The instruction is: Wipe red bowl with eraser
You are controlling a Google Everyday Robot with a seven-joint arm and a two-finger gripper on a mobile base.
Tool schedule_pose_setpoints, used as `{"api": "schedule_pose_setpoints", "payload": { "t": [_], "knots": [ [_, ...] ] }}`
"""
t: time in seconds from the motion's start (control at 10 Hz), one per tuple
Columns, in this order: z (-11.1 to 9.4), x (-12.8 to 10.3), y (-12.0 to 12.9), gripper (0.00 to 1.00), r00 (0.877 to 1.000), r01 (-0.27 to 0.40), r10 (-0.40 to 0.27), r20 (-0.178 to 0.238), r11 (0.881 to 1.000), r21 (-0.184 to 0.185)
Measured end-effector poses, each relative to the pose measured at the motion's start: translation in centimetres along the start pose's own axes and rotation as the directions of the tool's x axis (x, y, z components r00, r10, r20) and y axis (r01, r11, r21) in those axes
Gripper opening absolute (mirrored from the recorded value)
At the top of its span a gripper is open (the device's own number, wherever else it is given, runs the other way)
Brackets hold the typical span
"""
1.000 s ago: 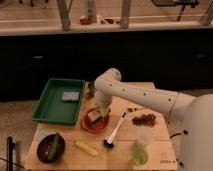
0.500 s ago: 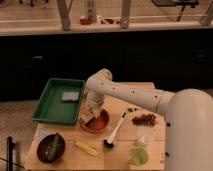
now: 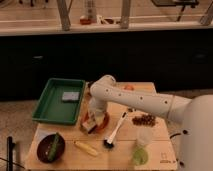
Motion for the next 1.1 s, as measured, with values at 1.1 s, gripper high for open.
{"api": "schedule_pose_setpoints", "payload": {
  "t": [1.1],
  "knots": [
    [1.1, 1.4, -2.6, 0.0, 0.998, -0.022, 0.022, -0.05, 1.0, -0.004]
  ]
}}
